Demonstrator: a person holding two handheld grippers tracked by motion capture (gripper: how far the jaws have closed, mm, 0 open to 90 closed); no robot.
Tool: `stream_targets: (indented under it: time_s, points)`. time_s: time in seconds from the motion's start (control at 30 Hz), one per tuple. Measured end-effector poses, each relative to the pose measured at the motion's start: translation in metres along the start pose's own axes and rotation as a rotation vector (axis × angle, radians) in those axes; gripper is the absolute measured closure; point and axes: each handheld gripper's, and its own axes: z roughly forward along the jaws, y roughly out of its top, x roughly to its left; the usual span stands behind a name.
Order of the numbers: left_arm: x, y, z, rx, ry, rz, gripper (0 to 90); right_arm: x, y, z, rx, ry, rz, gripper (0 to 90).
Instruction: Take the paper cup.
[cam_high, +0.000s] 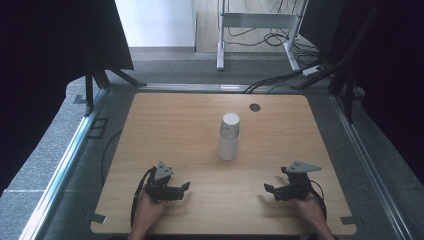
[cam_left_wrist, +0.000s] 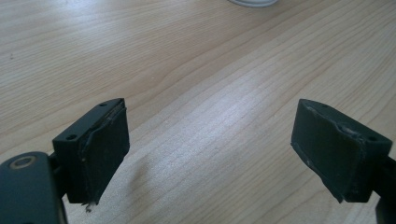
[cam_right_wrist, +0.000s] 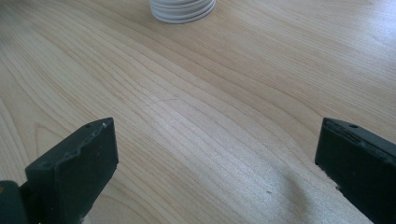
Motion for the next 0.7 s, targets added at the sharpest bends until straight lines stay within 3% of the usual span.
stream_targets:
  time_s: [0.57,0.7]
  points:
    - [-0.0038,-0.0008,0.0032,0.051,0.039,0.021,11.3,0.0030,0.0013,0.0022,0.023,0.011,-0.028,0.0]
    - [-0.0035,-0.0007,0.0034,0.059,0.044,0.010,11.3,0.0022,0.0023,0.0011,0.020,0.009,-0.028,0.0]
